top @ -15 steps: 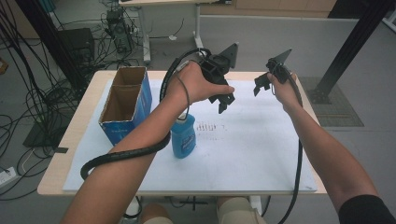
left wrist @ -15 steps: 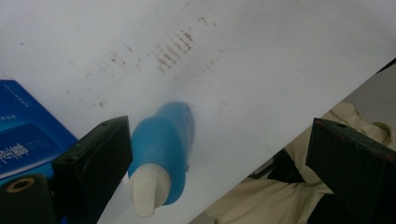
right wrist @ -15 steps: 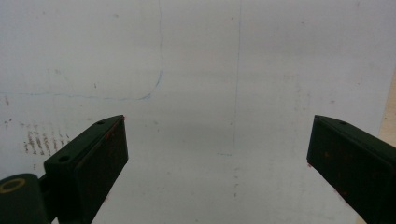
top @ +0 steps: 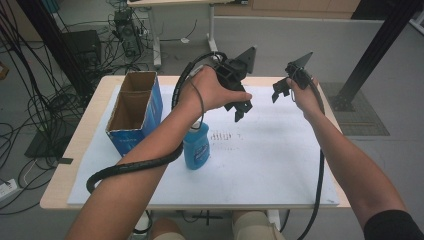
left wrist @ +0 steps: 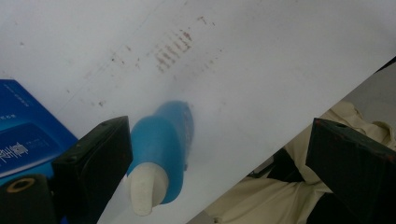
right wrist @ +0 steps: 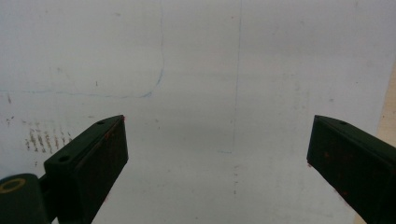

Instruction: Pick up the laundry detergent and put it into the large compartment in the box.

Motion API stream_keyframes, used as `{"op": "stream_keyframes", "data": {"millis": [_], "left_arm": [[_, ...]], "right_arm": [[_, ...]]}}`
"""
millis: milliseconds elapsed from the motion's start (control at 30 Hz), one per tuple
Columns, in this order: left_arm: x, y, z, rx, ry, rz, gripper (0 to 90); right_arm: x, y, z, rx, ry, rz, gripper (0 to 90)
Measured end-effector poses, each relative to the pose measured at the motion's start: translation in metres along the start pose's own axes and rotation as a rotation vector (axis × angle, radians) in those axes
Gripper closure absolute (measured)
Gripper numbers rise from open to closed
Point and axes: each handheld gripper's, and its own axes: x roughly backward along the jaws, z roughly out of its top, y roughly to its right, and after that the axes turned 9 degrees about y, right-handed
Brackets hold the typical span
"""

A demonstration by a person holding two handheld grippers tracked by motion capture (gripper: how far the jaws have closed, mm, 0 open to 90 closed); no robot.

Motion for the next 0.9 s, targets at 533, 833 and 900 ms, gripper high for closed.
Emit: {"op": "stream_keyframes", "data": {"millis": [533,833,900], "left_arm": [[0.0039,0.0016,-0.0054,0.009,-0.002,0.015,7.6],[0.007,-0.0013,-0.0083,0.021,-0.004,0.031,7.6],[0.0074,-0.0024,-0.009,0.023,-0.007,0.035,7.6]], "right_arm": [[0.0041,-0.0036,-0.0034,0.002,0.004,-0.001,5.2],[0.0057,-0.0061,-0.0045,0.013,0.006,0.0,5.2],[0.0059,-0.0058,-0.0044,0.014,0.006,0.0,5.2]]}}
